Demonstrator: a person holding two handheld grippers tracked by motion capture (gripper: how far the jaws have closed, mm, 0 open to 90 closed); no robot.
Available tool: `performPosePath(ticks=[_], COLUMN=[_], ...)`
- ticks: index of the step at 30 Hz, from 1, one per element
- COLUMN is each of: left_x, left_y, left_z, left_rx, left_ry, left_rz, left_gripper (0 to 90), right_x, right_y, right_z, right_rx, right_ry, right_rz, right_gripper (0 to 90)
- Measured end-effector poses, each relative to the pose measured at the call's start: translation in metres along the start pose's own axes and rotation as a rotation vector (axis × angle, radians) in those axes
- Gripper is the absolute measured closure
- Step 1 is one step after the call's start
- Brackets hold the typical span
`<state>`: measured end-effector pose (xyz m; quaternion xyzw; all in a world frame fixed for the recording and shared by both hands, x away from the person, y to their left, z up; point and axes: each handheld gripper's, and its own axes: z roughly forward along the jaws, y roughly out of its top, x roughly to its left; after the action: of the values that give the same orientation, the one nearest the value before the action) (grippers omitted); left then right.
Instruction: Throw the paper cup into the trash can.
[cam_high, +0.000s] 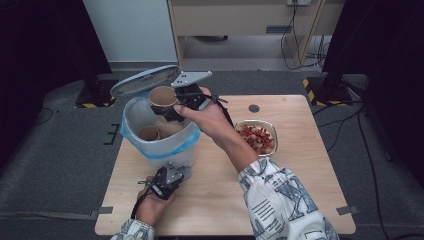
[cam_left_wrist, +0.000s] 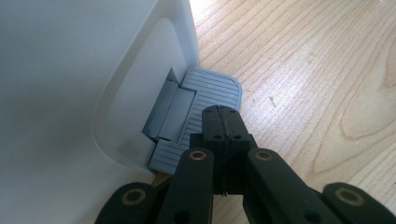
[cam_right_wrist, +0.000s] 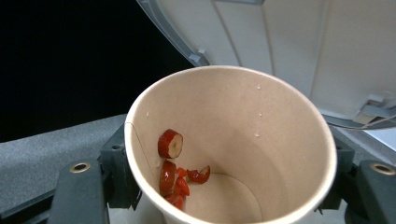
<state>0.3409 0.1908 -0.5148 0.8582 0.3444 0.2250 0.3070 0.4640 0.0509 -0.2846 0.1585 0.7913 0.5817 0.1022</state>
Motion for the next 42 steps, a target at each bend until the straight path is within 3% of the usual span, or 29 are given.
performPosePath(ticks=[21, 28, 42], left_x=[0.0, 0.0, 0.0], left_y=[0.0, 0.0, 0.0], left_z=[0.0, 0.0, 0.0], left_rx=[0.002, 0.002, 0.002], left_ry=[0.001, 0.001, 0.001], left_rz=[0.001, 0.002, 0.001], left_gripper=[90.0, 90.0, 90.0], right_x=[0.008, 0.013, 0.007], right_y=[-0.007, -0.009, -0.011], right_z=[0.015, 0.025, 0.015], right_rx=[0.023, 0.053, 0.053], right_ry=[0.025, 0.056, 0.035], right_rz=[0.004, 0.058, 0.062], right_gripper=[28.0, 16.6, 12.3])
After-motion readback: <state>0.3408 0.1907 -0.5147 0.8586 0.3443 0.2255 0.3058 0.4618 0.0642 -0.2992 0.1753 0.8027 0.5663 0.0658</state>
